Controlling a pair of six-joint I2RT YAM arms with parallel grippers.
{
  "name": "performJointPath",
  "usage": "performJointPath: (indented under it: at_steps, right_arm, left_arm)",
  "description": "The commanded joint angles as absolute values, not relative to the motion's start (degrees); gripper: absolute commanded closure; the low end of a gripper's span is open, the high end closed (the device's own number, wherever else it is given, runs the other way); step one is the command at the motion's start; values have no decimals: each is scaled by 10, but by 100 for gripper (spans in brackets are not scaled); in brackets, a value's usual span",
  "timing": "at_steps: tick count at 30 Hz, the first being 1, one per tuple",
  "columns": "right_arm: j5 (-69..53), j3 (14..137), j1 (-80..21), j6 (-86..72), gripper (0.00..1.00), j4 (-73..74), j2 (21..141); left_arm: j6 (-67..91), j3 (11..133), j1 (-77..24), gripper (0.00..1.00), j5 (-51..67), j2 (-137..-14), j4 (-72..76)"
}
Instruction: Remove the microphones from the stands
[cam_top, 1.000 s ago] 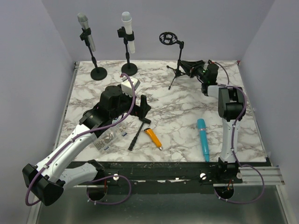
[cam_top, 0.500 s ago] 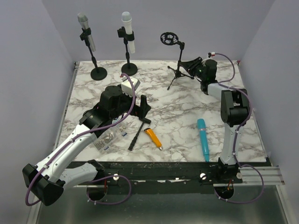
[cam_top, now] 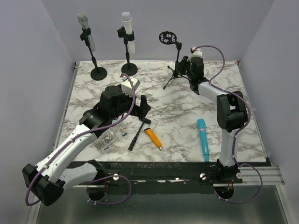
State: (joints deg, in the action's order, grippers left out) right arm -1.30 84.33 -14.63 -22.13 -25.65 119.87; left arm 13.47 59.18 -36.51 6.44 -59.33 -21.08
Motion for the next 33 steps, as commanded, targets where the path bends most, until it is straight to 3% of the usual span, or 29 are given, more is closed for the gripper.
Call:
performJointPath:
  at_steps: [1,11,18,23,30,33]
  right_arm:
    - [128,862,-184,-47,99,-150,1204]
    - [314,903,-265,244,99,-171,1229]
    - [350,917,-288,323,99,-199,1245]
    - [350,935,-302,334,80,-187,1248]
    - [346,950,-304,241,30,-135,1203]
    - [332,930,-303,182,18,-119,1160]
  left_arm:
    - [130,600,-368,1,62,-592,-211]
    - [130,599,-369,1,56,-588,-209]
    - [129,597,-369,1,53,-588,-210]
    - [129,597,-370,1,53,-589,-209]
    - [129,598,-370,2,51,-589,-210]
    - [130,598,-369,1,54,-588,-209]
